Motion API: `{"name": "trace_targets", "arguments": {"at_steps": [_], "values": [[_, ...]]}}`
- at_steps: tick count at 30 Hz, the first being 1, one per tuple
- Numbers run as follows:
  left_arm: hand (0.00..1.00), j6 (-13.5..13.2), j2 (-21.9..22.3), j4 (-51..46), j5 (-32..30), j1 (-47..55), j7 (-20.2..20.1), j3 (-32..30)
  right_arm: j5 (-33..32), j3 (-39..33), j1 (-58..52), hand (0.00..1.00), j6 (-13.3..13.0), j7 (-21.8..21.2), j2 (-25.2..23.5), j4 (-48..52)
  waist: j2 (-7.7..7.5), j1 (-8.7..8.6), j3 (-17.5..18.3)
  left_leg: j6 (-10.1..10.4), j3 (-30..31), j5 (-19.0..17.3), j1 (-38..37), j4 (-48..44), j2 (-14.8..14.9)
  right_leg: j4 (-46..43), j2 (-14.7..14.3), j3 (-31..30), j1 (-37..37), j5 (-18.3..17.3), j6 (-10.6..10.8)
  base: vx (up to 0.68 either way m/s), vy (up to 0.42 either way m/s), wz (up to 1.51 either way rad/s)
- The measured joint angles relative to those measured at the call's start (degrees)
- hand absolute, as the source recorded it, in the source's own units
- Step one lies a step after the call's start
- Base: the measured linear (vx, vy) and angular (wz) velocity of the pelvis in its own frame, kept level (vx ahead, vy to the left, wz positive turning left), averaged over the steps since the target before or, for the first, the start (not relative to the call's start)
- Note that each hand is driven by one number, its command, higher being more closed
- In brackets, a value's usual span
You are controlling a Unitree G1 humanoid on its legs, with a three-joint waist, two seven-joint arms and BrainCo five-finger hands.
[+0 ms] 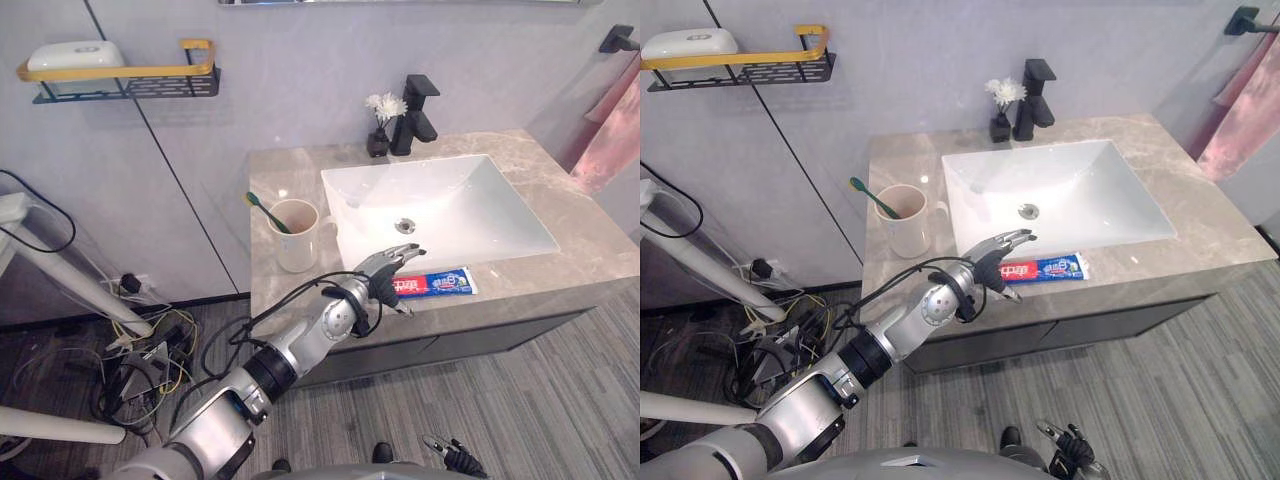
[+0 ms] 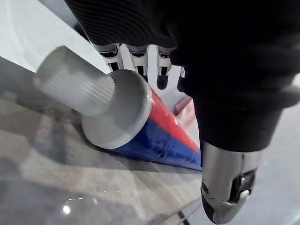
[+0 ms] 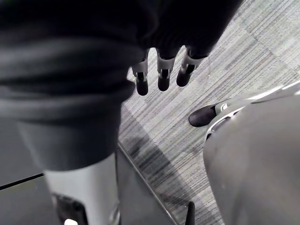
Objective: Organize washtable
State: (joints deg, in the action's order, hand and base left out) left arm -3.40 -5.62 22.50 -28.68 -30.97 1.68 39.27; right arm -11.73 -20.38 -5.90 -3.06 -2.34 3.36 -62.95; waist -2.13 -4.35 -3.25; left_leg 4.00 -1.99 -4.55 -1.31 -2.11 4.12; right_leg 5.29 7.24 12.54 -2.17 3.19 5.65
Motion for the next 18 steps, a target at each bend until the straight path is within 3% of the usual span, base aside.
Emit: {"name": "trace_targets", "arguments": {"at_steps": [5, 6, 18], "values": [[0.0, 0.4, 0.1, 1.6, 0.0, 0.0, 0.0, 0.0, 0.0, 0.0, 0.0, 0.0, 0.0, 0.0, 0.0, 0.0, -0.05, -0.03, 0.0, 0.0, -0.1, 0.0, 0.0, 0.0, 0.0, 0.1, 0.0, -0.1, 0.0, 0.0, 0.0, 0.0, 0.0, 0.0], [1.0, 0.5, 0.0, 2.4, 0.0, 0.0, 0.0, 0.0, 0.0, 0.0, 0.0, 0.0, 0.0, 0.0, 0.0, 0.0, -0.06, -0.06, 0.0, 0.0, -0.1, 0.0, 0.0, 0.0, 0.0, 0.1, 0.0, -0.1, 0.0, 0.0, 0.0, 0.0, 0.0, 0.0], [1.0, 0.6, 0.3, 2.6, -1.3, -0.7, 1.4, -1.5, 0.0, 0.1, 0.0, 0.0, 0.0, 0.0, 0.0, 0.0, -0.42, -0.59, -0.5, 0.0, -0.3, 0.0, -0.1, 0.1, 0.0, 0.2, 0.0, -0.2, 0.1, 0.1, 0.1, 0.0, 0.0, 0.0]]}}
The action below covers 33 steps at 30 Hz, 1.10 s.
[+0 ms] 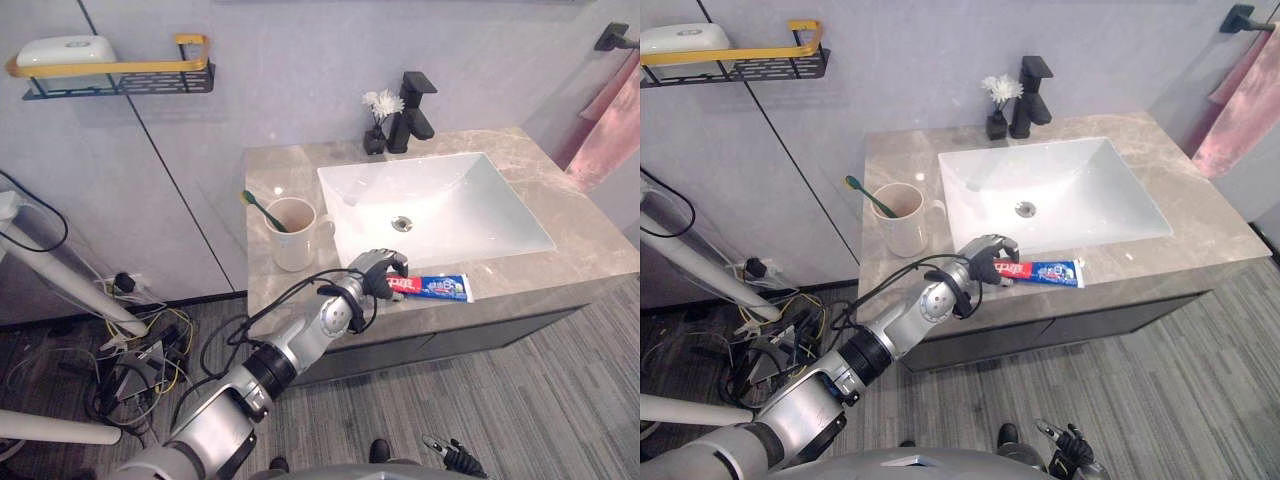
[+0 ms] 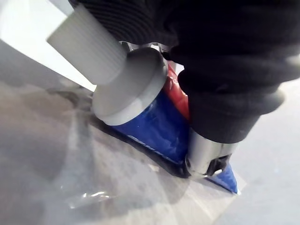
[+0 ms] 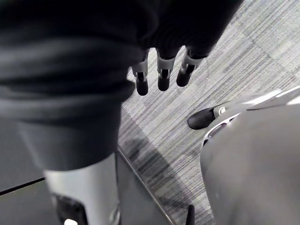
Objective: Organize washtable
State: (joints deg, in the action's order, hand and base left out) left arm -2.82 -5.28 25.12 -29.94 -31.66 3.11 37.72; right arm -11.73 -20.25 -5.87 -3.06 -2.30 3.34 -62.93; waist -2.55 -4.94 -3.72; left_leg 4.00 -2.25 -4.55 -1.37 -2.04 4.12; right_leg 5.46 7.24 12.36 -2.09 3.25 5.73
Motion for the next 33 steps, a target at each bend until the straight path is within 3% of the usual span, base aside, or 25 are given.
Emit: {"name": "trace_targets", "arguments": {"at_steps": [3, 20, 29, 33], "values": [[1.0, 0.1, 0.0, 0.0, -0.3, -0.3, 0.3, -0.9, 0.0, 0.0, 0.1, 0.0, 0.0, 0.0, 0.0, 0.0, 0.0, -0.66, 0.0, 0.0, -0.1, 0.0, -0.1, 0.1, 0.0, 0.0, 0.0, 0.0, 0.0, 0.0, 0.0, 0.0, 0.0, 0.0], [1.0, -0.2, -0.6, -0.8, -0.3, -0.2, 0.2, -0.7, -0.6, 0.9, -0.2, 0.0, -0.1, 0.1, 0.0, 0.9, 0.05, -0.68, 0.0, 0.0, -0.9, 0.0, -1.0, 0.7, 0.0, 0.2, 0.0, -0.8, -0.1, 0.1, 0.1, 0.0, 0.0, -0.02], [1.0, -0.2, -4.4, -17.2, 5.7, 8.3, -1.8, -3.3, -0.6, 7.2, -12.2, 0.0, -1.4, -0.5, -0.1, 28.1, 0.92, -0.15, -0.5, -0.2, -3.7, -0.1, -0.3, 0.9, 0.0, -0.2, 0.0, -4.0, 2.3, 0.5, 0.4, 0.02, 0.005, -0.16], [1.0, -1.1, -4.3, -29.8, 8.9, 10.2, -1.9, -6.6, -3.6, 6.5, -19.1, 0.0, -2.4, -4.4, 0.0, 42.9, 1.06, 0.54, -0.4, -0.6, -6.1, -0.6, 0.0, 0.1, -0.2, -0.2, 0.0, -6.7, 3.6, 1.3, 0.6, -0.01, 0.02, -0.29]]}}
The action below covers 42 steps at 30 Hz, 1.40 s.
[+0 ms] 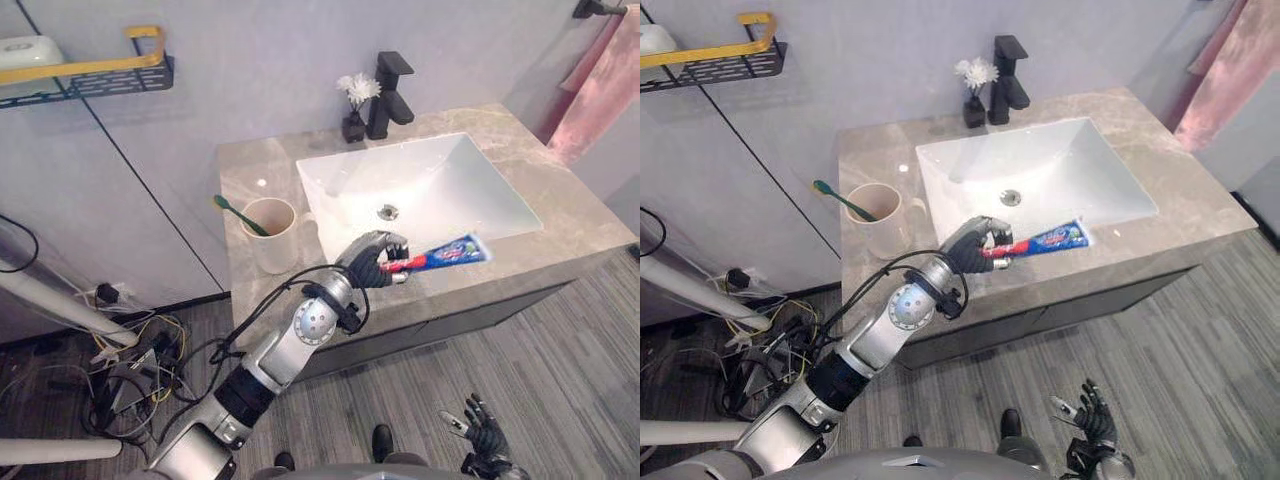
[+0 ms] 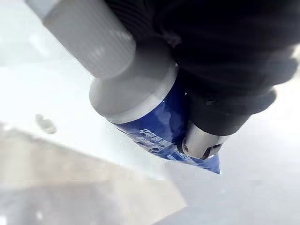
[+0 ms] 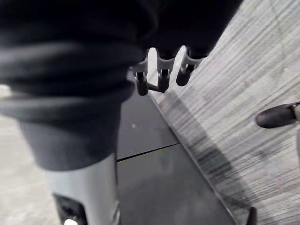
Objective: Organize washtable
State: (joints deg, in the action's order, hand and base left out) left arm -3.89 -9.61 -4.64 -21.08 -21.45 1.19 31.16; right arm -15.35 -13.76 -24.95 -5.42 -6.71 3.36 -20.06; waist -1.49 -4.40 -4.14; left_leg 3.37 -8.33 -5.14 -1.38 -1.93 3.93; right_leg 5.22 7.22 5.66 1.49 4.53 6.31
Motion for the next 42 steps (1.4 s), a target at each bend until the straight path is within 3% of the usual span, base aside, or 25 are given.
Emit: {"name": "trace_targets", "arguments": {"at_steps": [6, 12, 16, 23, 29, 31, 36, 42], "values": [[1.0, -3.7, 0.0, -14.2, 4.4, 7.8, -0.9, -4.0, -10.9, -4.6, -4.2, 0.0, -1.0, -7.1, 0.8, 18.8, 1.91, 0.22, 1.4, -0.2, -2.6, -2.4, 0.1, -3.2, 0.2, 0.0, -0.1, -2.6, 0.1, 0.6, 0.3, -0.03, 0.026, -0.27], [1.0, -4.3, -1.3, -25.0, 7.4, 11.3, -2.1, -4.8, -17.5, -10.2, -0.8, 0.0, -2.9, -8.9, 2.3, 36.3, 2.81, 1.08, 2.8, -0.2, -2.5, -2.4, 0.2, -3.5, 0.4, 0.0, -0.4, -2.8, 0.2, 0.8, 0.2, -0.01, 0.003, -0.02], [1.0, -6.3, -1.7, -30.4, 9.6, 12.6, -2.1, -5.5, -22.2, -9.9, 4.2, 0.0, -5.1, -9.0, 2.4, 41.2, 2.65, 1.76, 4.9, -0.1, -1.4, -2.3, 0.7, -3.6, 0.4, 0.0, -0.3, -1.8, 0.1, 0.8, 0.1, 0.02, -0.013, 0.14], [1.0, -7.6, -2.2, -31.7, 10.7, 12.6, -0.1, -7.0, -26.3, 5.0, 15.3, 0.0, -6.9, -7.6, 2.7, 44.7, 1.87, 3.89, 5.6, -0.3, 2.7, -1.5, 1.0, -2.9, -0.3, 0.0, 0.3, 2.3, -2.1, 0.4, 0.0, -0.02, -0.002, 0.3], [1.0, -7.3, -1.7, -28.9, 8.1, 11.9, 4.0, -8.1, -29.0, 17.5, 21.5, 0.0, -5.6, -6.9, 2.7, 44.2, 1.22, 5.18, 6.0, -0.4, 5.6, 0.8, 1.0, -1.7, -1.1, 0.0, 1.1, 5.3, -2.9, 0.3, -0.1, -0.02, 0.004, 0.28], [1.0, -6.5, -1.5, -25.6, 5.5, 10.5, 6.1, -8.7, -33.2, 21.7, 23.4, 0.0, -5.0, -7.2, 2.6, 43.7, 0.66, 5.15, 6.2, -0.4, 6.5, 1.3, 0.9, -0.9, -1.3, 0.0, 1.2, 6.2, -3.2, 0.2, -0.1, -0.03, 0.004, 0.2], [1.0, -5.1, -1.1, -22.0, 1.8, 9.8, 9.2, -9.0, -37.7, 26.3, 25.9, 0.0, -3.9, -7.1, 2.3, 41.7, -0.34, 5.2, 6.9, -0.3, 7.3, 2.3, 0.5, 0.6, -1.4, 0.0, 1.2, 7.1, -3.3, 0.1, -0.4, -0.02, -0.006, 0.11], [1.0, -4.7, 0.2, -18.1, -0.6, 7.4, 10.5, -8.9, -39.9, 30.7, 28.2, 0.0, -3.9, -7.0, 2.2, 39.7, -0.42, 5.24, 7.0, -0.3, 7.5, 2.8, 0.0, 1.3, -1.4, 0.0, 1.2, 7.6, -3.7, -0.1, -0.5, 0.0, -0.002, 0.01]]}}
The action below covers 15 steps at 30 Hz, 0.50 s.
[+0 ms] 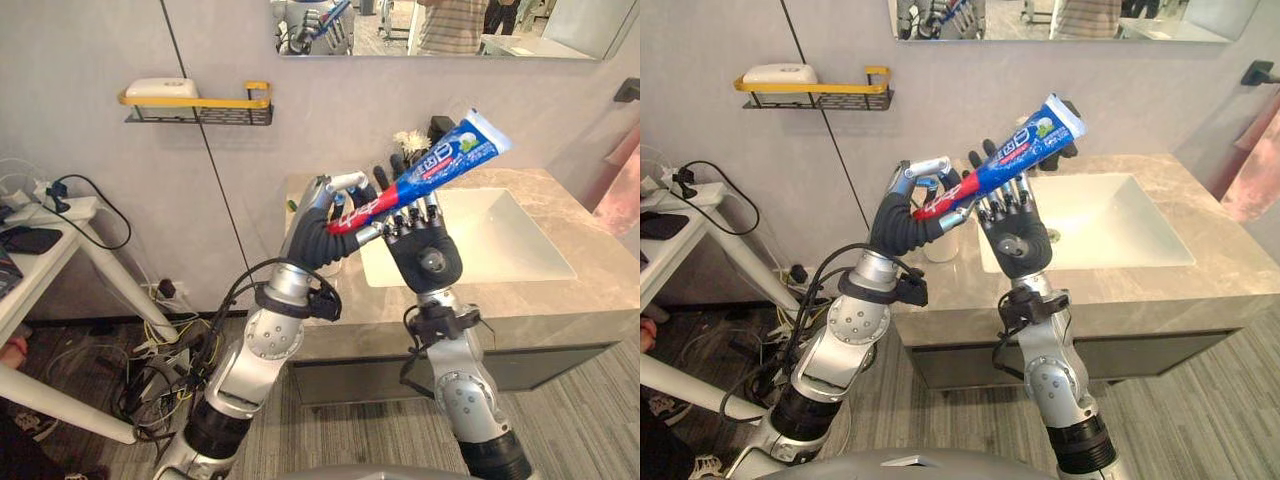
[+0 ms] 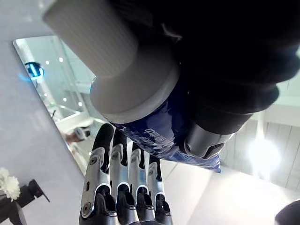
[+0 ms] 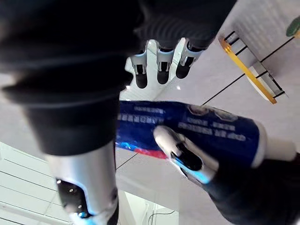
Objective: Organize washtable
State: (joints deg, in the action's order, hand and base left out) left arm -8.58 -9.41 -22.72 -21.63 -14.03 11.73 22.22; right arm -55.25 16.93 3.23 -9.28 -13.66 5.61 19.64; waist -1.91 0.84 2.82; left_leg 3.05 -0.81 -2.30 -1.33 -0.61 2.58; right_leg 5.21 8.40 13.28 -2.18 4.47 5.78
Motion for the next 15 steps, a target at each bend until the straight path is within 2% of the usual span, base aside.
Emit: {"name": "trace_targets", "arguments": {"at_steps": [7, 15], "values": [[1.0, 0.0, 0.1, 0.3, -0.2, -0.1, 0.3, 0.5, -2.1, 1.7, 1.4, 0.0, -0.1, 0.2, 0.0, 0.0, -0.15, -0.07, 0.1, 0.1, 0.1, 0.2, -0.4, 0.6, 0.0, 0.0, 0.0, 0.0, 0.0, -0.1, 0.1, 0.0, 0.0, 0.0], [1.0, -0.4, 0.1, 2.3, -0.1, 0.0, 0.3, 3.0, -2.2, 2.5, 2.9, 0.0, -0.7, 1.7, 0.0, -0.1, -1.24, -0.03, 0.8, 0.0, 0.0, 0.6, -1.0, 1.6, 0.0, 0.0, 0.0, 0.0, -0.1, -0.2, 0.0, 0.0, 0.0, 0.0]]}}
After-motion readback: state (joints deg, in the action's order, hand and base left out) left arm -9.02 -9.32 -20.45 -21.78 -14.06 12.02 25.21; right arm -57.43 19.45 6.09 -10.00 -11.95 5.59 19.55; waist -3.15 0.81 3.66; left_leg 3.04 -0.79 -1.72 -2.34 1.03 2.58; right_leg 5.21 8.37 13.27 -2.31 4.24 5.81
